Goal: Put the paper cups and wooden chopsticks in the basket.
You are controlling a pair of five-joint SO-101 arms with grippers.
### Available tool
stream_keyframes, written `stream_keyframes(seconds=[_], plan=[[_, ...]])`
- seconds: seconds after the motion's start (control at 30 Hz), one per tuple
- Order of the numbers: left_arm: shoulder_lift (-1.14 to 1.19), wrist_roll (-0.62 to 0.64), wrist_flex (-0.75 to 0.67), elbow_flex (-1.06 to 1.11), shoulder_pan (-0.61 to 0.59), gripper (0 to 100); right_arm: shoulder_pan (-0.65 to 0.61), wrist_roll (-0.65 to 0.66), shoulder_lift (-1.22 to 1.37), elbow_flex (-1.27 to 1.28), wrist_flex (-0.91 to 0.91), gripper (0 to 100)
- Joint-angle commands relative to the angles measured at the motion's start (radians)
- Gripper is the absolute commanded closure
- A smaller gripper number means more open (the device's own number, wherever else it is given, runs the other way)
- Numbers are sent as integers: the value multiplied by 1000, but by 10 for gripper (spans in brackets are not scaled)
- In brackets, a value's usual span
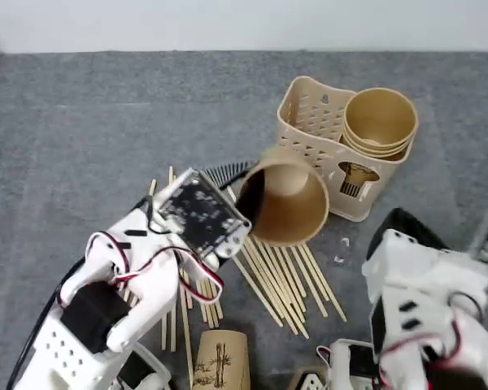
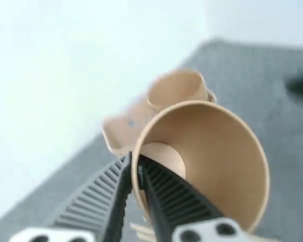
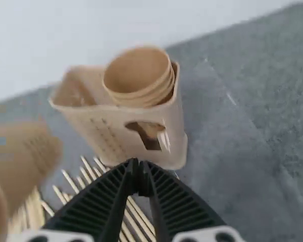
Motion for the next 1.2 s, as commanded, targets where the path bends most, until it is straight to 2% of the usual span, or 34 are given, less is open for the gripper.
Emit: stream_keyframes(seconds=[0.0, 0.13, 0.43, 0.87, 1.17], plan=[[41, 8, -120, -67, -8, 988, 7, 57, -2, 91, 1, 991], [222, 8, -127, -206, -8, 988, 5, 91, -2, 180, -8, 991], [654, 9, -2, -733, 2, 988, 5, 184, -2, 269, -4, 991], [1244, 15, 218, -1480, 77, 987, 5, 186, -2, 272, 4, 991], [1496, 44, 333, -1797, 86, 987, 5, 186, -4, 272, 4, 991]])
